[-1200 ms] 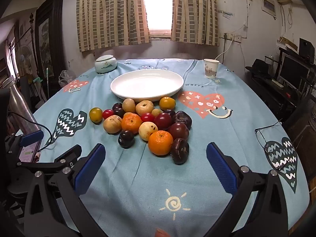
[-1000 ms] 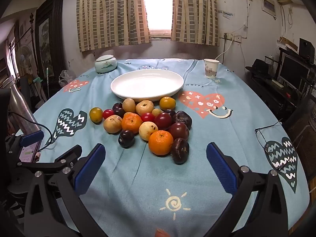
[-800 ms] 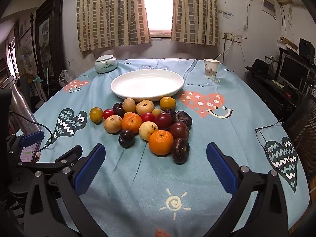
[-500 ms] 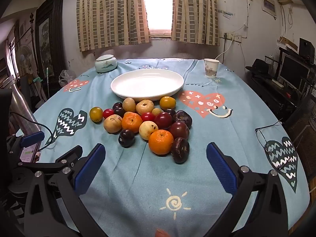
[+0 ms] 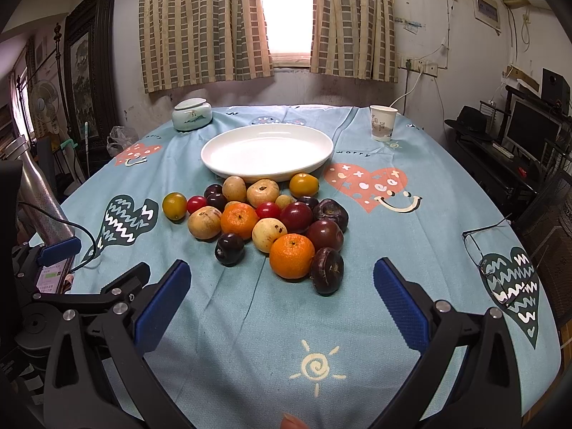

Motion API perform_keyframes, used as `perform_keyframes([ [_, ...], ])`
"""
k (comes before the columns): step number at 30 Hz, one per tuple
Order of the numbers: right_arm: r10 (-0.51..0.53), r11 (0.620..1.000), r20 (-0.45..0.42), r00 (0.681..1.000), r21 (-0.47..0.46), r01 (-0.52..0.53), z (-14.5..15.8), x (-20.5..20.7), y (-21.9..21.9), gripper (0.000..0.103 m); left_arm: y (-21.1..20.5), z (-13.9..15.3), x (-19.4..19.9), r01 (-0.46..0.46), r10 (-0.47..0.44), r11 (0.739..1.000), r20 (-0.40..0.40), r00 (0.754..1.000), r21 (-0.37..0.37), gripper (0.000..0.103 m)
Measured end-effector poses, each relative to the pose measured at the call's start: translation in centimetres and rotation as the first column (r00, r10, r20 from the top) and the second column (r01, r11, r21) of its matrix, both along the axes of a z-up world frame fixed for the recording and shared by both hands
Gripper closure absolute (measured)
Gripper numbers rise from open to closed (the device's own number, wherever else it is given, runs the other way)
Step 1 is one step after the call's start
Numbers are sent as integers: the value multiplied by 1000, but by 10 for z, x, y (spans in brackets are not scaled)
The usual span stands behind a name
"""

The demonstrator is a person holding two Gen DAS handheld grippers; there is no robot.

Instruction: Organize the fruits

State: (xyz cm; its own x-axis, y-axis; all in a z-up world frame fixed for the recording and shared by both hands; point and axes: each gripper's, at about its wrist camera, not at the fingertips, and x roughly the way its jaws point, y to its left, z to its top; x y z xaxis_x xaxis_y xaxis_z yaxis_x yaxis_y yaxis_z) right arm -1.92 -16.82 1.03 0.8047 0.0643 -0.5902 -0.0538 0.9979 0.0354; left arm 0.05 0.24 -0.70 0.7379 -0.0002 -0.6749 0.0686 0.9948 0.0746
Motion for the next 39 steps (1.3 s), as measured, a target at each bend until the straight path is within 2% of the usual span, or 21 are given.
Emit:
perform_keyframes([
  [26,1,1000,-6,1000,-1,-1,-7,2,3,1,-7,-6,4,3,-3,1000,-20,1000,0,2],
  [39,0,1000,-8,1000,-1,0,0,1,0,1,-7,-7,3,2,-2,1000,-20,1000,-1,2],
])
